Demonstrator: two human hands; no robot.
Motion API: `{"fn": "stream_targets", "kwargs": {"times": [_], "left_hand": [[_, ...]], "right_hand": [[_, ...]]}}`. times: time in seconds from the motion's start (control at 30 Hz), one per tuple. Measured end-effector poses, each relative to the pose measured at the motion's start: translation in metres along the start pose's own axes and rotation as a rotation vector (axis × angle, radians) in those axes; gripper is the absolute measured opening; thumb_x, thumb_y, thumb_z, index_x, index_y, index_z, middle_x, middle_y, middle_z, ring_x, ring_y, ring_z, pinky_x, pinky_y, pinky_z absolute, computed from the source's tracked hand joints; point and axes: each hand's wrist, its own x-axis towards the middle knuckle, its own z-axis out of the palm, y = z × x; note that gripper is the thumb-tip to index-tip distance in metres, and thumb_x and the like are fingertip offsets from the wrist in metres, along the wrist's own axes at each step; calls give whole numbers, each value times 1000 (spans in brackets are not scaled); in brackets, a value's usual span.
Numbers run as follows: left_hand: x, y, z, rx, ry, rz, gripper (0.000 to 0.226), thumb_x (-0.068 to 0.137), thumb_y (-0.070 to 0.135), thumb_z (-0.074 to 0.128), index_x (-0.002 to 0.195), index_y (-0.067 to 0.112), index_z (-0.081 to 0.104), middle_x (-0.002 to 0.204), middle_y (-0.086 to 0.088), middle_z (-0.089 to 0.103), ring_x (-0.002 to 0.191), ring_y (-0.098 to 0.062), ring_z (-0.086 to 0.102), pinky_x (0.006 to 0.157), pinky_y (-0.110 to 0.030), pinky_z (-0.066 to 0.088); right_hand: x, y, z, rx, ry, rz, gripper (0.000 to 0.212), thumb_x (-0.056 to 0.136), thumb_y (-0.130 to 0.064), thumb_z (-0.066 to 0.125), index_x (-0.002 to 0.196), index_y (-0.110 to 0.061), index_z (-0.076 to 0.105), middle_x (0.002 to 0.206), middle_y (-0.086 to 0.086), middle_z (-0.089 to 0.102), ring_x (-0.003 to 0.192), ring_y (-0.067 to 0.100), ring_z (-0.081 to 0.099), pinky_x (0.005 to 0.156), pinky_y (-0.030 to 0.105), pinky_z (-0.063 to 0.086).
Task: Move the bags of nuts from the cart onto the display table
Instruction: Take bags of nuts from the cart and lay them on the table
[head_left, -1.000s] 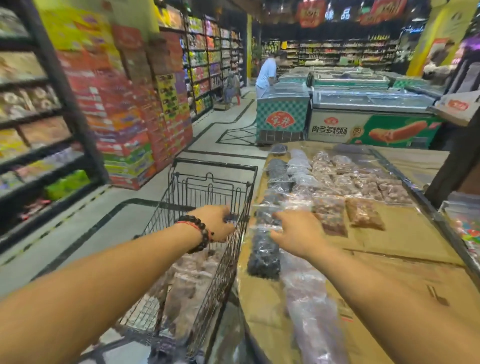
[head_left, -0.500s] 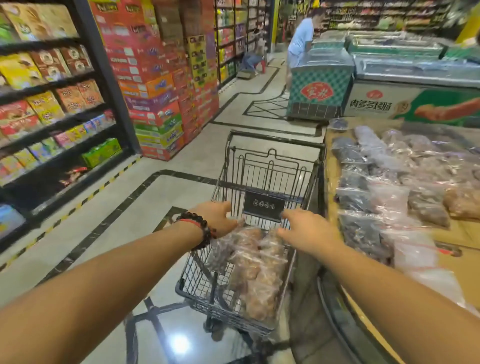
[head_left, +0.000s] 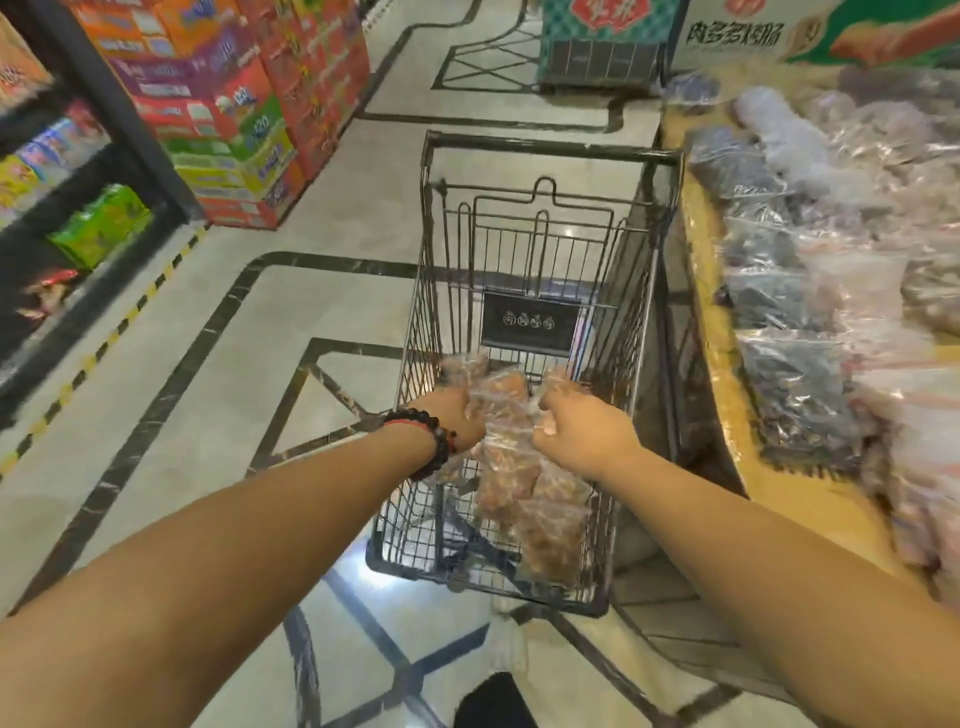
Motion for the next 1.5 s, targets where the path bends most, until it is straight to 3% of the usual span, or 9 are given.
{"fn": "stream_targets", "kwargs": {"times": [0.17,0.37,0.57,0.83,0.9,0.97,1.13,1.33,1.5], "left_hand": [[70,-28,39,-116,-78,-123,50,98,42,48,139,13,45,117,-10,61,103,-29,61,88,-36,53],[163,-77,100,-286,-107,-224,51,92,52,54,128,17,47,119,-10,63,101,-29,62,89,-43,56],[235,-108,156,-599,-62,-449,58,86,35,70,136,19,45,126,-15,59,113,-34,60,96,-44,52],[274,-121,216,-665,-132,-472,49,96,30,59,137,6,49,137,-13,52,125,-34,51,107,-41,42],[273,-118,214,-761,-118,-552,41,91,30,66,124,8,55,118,-10,62,102,-29,63,89,-34,55],[275,-123,218,-771,-41,-587,39,84,31,75,110,11,54,103,-6,66,81,-21,62,72,-27,53],[268,-116,211,-594,-103,-497,49,98,30,58,138,6,47,143,-10,50,133,-26,44,102,-28,34],[275,-133,251,-686,-31,-569,79,71,40,79,137,16,45,136,-7,54,123,-30,50,104,-36,44],[269,-131,245,-810,-13,-578,49,78,12,79,117,14,49,125,-11,64,117,-30,60,93,-31,51]], "right_hand": [[60,-1,59,104,-134,106,62,95,-45,48,149,-19,31,97,8,65,85,31,62,60,33,50],[110,6,153,122,-339,213,34,93,-35,46,117,-15,60,90,3,67,88,25,66,66,28,47],[159,11,242,713,-300,592,24,90,-20,64,110,-27,53,87,0,66,74,19,62,56,29,48],[195,24,310,888,-172,911,33,79,-10,68,109,-12,54,90,4,67,76,18,65,70,35,60],[191,25,312,934,-86,962,45,80,-7,70,116,-16,44,97,5,64,81,21,65,71,38,59],[186,30,315,957,-90,908,61,79,-7,75,129,-16,42,107,4,64,93,24,65,78,39,58],[182,31,320,816,-232,721,62,65,-16,87,115,-20,52,105,-3,64,96,21,64,84,39,57],[177,30,325,575,-215,547,72,66,-21,83,122,-34,38,107,-3,63,97,23,63,79,38,55],[171,28,332,525,-103,498,53,69,-18,84,98,-30,42,95,-5,64,91,22,65,76,42,59]]}}
